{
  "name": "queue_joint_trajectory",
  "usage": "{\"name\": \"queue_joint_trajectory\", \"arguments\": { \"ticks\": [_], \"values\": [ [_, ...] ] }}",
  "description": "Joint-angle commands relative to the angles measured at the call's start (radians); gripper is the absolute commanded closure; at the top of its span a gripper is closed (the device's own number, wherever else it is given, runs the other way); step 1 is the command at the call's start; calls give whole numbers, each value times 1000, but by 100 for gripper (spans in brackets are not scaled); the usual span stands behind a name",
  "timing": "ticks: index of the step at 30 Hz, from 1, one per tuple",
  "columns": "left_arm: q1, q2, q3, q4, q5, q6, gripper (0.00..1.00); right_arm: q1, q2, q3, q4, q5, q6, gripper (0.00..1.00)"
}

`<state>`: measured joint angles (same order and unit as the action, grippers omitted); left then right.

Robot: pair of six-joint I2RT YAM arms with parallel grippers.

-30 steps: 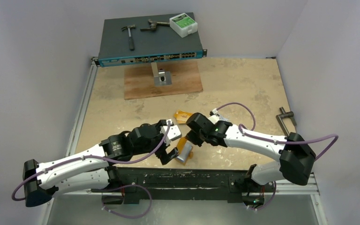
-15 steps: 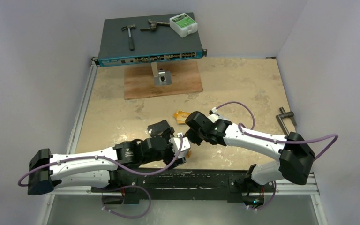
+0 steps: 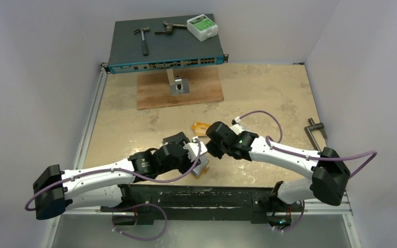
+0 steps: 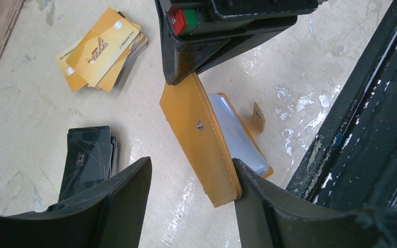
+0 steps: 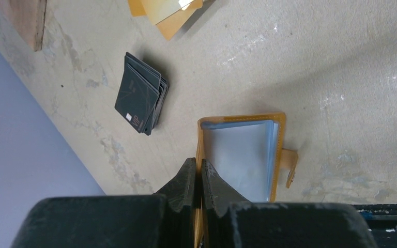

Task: Put the credit cards into the card holder
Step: Open the card holder at the corner of the board.

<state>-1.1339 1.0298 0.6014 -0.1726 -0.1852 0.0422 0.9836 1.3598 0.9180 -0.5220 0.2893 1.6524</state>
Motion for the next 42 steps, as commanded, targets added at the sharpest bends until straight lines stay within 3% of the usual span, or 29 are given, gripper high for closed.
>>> {"name": "queue_joint_trajectory", "arguments": {
  "ticks": [1,3,9,10,15,19,23,28,35,42],
  "values": [
    [18,11,42,31,39,-71,43,5,-25,22,32,-2,-29,100],
    [26,17,48,32,48,-83,50,6,-25,19,53,-30,-41,100],
    [55,19,42,31,67,-126,96,3,-80,-55,180,-54,-67,100],
    [55,16,40,27,71,-132,100,2,-99,-73,205,-51,-69,97],
    [94,-12,25,-6,80,-179,100,-29,-204,-206,356,-74,-118,56],
    [131,-33,28,-40,115,-267,100,-82,-333,-371,493,-133,-186,38],
    [149,-39,6,-37,166,-327,100,-108,-444,-551,714,-219,-242,37],
    [159,-32,-13,6,227,-368,98,-135,-413,-629,935,-318,-322,41],
    [196,-41,-21,-2,230,-404,96,-159,-210,-578,975,-458,-395,43],
    [207,-50,-44,-1,232,-420,96,-162,-173,-617,1008,-499,-420,42]
  ]
}}
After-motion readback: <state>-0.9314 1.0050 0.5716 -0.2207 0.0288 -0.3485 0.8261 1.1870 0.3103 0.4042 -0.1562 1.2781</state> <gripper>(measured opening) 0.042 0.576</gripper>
